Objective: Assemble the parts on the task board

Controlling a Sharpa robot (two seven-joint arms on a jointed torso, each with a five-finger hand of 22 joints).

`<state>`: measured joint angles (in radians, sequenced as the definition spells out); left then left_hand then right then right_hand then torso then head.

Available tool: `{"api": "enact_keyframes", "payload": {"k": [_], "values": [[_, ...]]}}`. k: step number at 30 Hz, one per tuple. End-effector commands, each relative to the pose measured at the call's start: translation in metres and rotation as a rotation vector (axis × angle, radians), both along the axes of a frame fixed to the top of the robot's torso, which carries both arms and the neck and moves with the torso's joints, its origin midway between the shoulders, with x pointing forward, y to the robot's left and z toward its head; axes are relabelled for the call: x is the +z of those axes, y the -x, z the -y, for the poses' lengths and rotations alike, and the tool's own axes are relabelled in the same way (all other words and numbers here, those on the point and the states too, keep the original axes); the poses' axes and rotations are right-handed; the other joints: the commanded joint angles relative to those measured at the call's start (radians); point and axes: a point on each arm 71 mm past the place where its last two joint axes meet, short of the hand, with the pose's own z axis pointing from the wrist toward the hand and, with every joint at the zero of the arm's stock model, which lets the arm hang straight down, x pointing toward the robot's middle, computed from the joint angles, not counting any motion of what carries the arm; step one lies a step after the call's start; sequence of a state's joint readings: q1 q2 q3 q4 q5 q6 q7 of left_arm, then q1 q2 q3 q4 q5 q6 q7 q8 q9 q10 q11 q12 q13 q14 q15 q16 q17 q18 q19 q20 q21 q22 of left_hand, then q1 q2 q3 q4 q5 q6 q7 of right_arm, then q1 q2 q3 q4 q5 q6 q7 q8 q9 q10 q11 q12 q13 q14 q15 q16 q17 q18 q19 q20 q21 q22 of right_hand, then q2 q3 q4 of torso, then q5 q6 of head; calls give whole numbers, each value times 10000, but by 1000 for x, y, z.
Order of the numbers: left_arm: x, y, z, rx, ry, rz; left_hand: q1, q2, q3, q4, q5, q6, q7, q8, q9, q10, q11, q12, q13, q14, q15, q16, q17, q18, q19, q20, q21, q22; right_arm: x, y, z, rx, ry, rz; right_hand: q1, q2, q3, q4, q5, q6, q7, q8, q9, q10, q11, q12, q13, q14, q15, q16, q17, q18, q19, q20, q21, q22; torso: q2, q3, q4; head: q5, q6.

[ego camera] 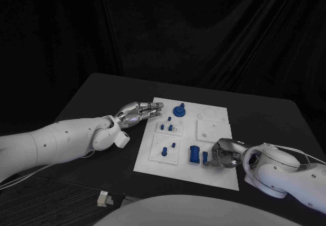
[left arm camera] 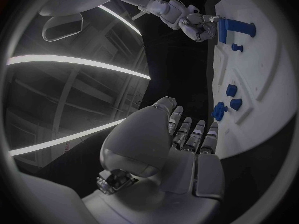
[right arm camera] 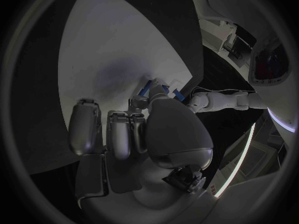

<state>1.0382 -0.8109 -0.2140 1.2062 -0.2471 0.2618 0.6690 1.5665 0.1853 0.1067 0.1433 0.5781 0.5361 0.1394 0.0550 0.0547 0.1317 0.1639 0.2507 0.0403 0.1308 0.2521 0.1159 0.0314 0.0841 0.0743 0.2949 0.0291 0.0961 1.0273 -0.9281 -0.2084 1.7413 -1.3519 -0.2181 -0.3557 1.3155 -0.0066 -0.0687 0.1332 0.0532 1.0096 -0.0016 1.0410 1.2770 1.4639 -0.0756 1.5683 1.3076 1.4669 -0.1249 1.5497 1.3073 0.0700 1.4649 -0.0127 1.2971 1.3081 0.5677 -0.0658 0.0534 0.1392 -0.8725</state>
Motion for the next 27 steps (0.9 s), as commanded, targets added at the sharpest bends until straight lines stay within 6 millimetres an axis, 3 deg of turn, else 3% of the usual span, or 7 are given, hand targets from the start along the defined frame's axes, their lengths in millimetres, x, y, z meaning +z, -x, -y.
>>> {"api": "enact_keyframes", "payload": {"k": [1, 9, 15, 18, 24, 25, 27], "values": [[1, 1, 1, -31, 228, 31, -88, -64, 113, -15, 47, -18, 49, 36, 8, 4, 68, 37, 10, -5, 35, 43, 12, -101, 38, 5, -28, -6, 1, 1, 1, -36, -71, 152, 107, 37, -207, 86, -48, 123, -180, 14, 36, 1069, -70, 25, 2631, 929, -83, -59, 2127, -86, 1, -55, -52, 1810, 5, 2, 5, 10, -1], [6, 4, -4, 289, 378, 449, -150, -136, 231, -39, 46, 108, 58, 66, 24, 89, 116, 134, 25, 5, -25, 66, 14, -79, 122, 5, 3, 61, 25, -2, 10, -408, -1647, 1827, -637, -1034, -115, 1583, -37, 84, -237, -296, -92, 1069, -119, 25, 2631, 916, -128, -96, 2065, -102, 28, -70, 0, 1828, -1, 0, 1, -33, -1], [13, 6, -7, 757, 685, 1264, -544, -385, 234, 290, -124, 442, 101, 135, 51, 315, 161, 342, 48, -98, -397, 18, -3, -56, 133, -18, 0, 22, 74, -24, 30, -1121, -3630, 4257, -2481, 151, -99, 1548, 314, -1381, -33, -3082, -1945, 1069, 87, 25, 2631, 250, 52, -1669, -282, 366, -1034, 83, -2555, 1038, -19, 1, -10, -100, -1], [18, 7, -9, 1123, 876, 1933, -949, -624, -182, 1349, -217, 1095, 99, 255, 88, 822, 139, 758, 85, -89, -708, 57, 2, 389, 69, -57, -31, -50, 92, -33, 42, -1833, -4826, 5018, -2647, 984, -679, 1588, 2036, -1072, 487, -4763, -3896, -1787, 484, -2743, -776, -1822, 601, -6721, -5650, 1097, -3214, 575, -8120, -1279, -55, 5, -20, -200, -1], [25, 9, -6, 1601, 1090, 2881, -1803, -685, -1234, 1508, -780, 1554, -67, 202, 68, 981, -383, 636, 72, -521, -1298, -288, -82, 941, -214, -293, -105, -302, 96, -46, 57, -3033, -6765, 4559, -2922, 1780, -1699, 1483, 2328, -2148, 1753, -6705, -6358, -6995, 2099, -9366, -6692, -4886, 2278, -12352, -9083, 775, -5093, 2003, -11824, -4358, -151, 26, -8, -232, -1], [26, 9, -5, 1634, 1104, 2954, -1871, -676, -1352, 1508, -927, 1229, -124, 104, 35, 691, -517, 360, 41, -726, -1412, -465, -119, 940, -329, -363, -139, -410, 93, -47, 58, -3118, -7058, 4206, -2838, 1849, -1829, 1592, 1980, -3396, 1612, -7648, -7033, -9358, 3213, -11147, -7754, -6861, 3290, -13599, -9850, 346, -6659, 2446, -12533, -5115, -158, 28, -11, -207, -1], [26, 10, -4, 1669, 1111, 3024, -1986, -625, -1669, 1500, -1247, 530, -366, -36, -19, 145, -859, -185, -17, -1097, -1645, -849, -212, 900, -574, -486, -207, -673, 88, -47, 60, -3180, -7643, 3522, -2797, 2007, -2191, 1599, 1699, -3802, 1312, -8359, -8087, -10072, 3203, -11877, -8964, -7843, 3408, -14057, -10610, 349, -8181, 2676, -12260, -6424, -184, 35, -41, -154, -1]]}}
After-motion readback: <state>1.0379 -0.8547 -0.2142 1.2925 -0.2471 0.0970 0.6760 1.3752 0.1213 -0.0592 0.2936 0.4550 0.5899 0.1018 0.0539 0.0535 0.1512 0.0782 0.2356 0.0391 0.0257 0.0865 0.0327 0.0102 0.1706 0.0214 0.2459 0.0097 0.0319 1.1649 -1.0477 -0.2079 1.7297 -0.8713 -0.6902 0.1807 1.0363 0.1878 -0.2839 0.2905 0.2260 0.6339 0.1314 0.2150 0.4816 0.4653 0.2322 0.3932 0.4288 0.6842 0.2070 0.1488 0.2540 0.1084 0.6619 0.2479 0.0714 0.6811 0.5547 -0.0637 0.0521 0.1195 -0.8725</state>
